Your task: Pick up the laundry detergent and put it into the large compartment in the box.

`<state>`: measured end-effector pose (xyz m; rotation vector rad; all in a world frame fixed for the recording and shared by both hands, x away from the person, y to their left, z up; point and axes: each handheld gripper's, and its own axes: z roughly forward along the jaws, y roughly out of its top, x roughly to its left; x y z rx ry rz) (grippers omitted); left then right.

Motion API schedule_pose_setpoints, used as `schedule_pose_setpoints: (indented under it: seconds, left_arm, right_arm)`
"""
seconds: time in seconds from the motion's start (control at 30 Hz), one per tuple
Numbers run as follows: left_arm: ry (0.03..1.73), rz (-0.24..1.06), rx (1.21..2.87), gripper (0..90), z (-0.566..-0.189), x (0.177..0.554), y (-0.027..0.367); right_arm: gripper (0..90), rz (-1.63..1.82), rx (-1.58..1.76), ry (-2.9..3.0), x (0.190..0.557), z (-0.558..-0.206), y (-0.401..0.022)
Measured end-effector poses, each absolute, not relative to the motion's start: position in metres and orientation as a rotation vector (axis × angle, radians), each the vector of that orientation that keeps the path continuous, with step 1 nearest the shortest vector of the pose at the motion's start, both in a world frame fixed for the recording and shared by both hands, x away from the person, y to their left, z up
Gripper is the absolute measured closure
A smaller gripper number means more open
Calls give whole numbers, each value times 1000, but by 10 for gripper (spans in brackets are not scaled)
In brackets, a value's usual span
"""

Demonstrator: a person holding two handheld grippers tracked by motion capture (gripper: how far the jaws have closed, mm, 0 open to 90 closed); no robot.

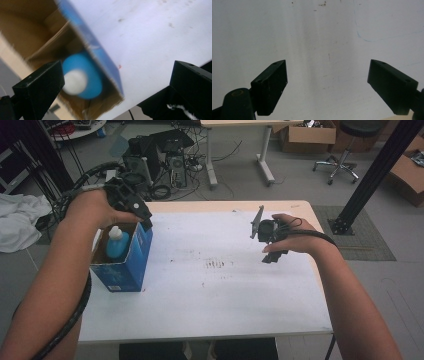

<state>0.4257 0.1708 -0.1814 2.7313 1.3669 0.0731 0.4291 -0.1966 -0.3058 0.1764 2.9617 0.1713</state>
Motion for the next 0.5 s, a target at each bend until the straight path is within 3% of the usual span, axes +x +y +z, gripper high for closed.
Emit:
schedule_pose_setpoints:
  seconds: [0.27,0.5]
  left_arm:
    - [905,58,2945,1,-193,421,130]
    - [754,5,2984,1,-204,424,112]
  right_arm:
    - [164,166,174,2966,431,-306,-197]
    - [164,160,163,2974,431,-305,-196]
